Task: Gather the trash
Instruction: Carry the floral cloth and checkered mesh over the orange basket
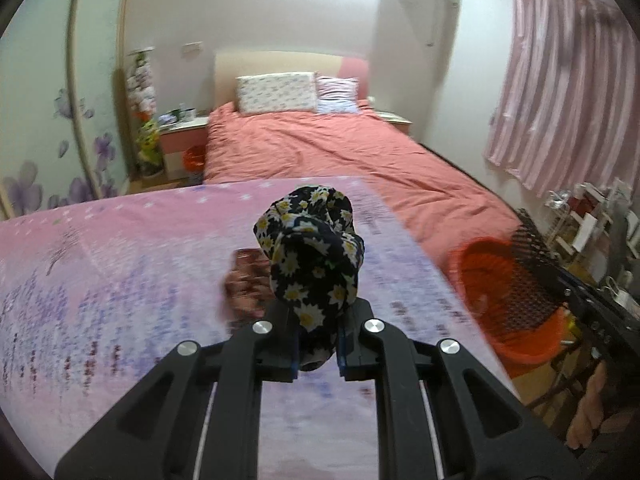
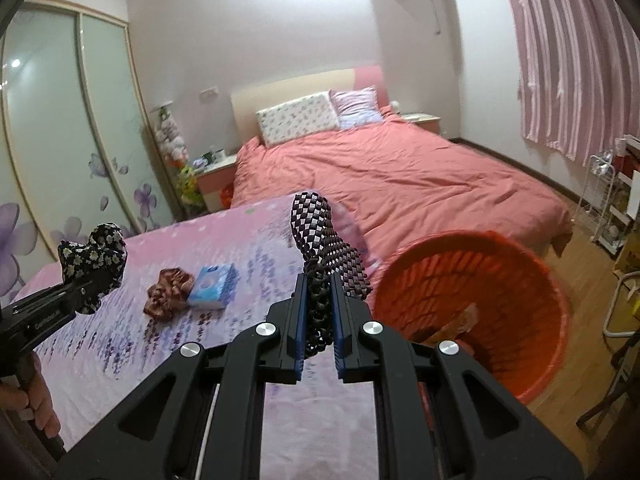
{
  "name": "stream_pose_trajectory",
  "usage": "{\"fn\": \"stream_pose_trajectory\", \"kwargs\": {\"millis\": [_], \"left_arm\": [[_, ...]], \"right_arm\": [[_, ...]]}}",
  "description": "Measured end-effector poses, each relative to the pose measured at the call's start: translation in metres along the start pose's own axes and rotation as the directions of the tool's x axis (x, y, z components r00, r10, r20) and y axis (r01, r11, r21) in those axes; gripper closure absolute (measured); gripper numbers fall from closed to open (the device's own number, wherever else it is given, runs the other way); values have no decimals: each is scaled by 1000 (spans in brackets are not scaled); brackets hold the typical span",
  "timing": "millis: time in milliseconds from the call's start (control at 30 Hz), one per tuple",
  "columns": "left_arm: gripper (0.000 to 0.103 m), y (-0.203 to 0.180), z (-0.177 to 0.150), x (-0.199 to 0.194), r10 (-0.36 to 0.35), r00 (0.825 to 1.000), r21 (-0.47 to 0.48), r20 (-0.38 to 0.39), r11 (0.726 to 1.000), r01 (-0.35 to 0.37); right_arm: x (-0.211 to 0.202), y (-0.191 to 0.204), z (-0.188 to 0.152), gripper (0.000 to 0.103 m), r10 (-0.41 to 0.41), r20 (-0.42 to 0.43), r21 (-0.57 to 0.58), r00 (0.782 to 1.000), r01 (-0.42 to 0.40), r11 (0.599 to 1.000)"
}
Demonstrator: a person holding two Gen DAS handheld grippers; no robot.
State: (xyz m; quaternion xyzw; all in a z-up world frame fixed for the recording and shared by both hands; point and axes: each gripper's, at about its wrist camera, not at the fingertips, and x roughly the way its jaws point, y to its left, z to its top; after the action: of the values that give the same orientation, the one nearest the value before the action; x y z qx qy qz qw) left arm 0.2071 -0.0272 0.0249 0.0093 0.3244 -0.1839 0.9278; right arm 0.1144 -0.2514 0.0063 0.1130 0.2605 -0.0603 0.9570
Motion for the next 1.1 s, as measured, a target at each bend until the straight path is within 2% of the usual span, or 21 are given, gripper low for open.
{"fn": "stream_pose_trajectory", "kwargs": {"millis": [300, 600, 967, 1100], "left_arm": [[89, -71, 4, 2, -143, 990, 65, 7, 988, 143], [89, -137, 2, 24, -257, 966, 124, -23, 958, 258], [88, -194, -6, 71, -323, 941, 153, -103, 929, 336], [83, -212, -11, 95, -317, 938, 168, -139, 926, 338]], "right_arm": [[-20, -42, 9, 92, -58, 75, 45, 995, 55, 997], [-15, -82, 12, 92, -105, 96, 110, 990, 94, 989], [5, -123, 9, 92, -124, 73, 189, 990, 109, 976], [23, -140, 6, 91, -119, 34, 222, 992, 108, 969]]}}
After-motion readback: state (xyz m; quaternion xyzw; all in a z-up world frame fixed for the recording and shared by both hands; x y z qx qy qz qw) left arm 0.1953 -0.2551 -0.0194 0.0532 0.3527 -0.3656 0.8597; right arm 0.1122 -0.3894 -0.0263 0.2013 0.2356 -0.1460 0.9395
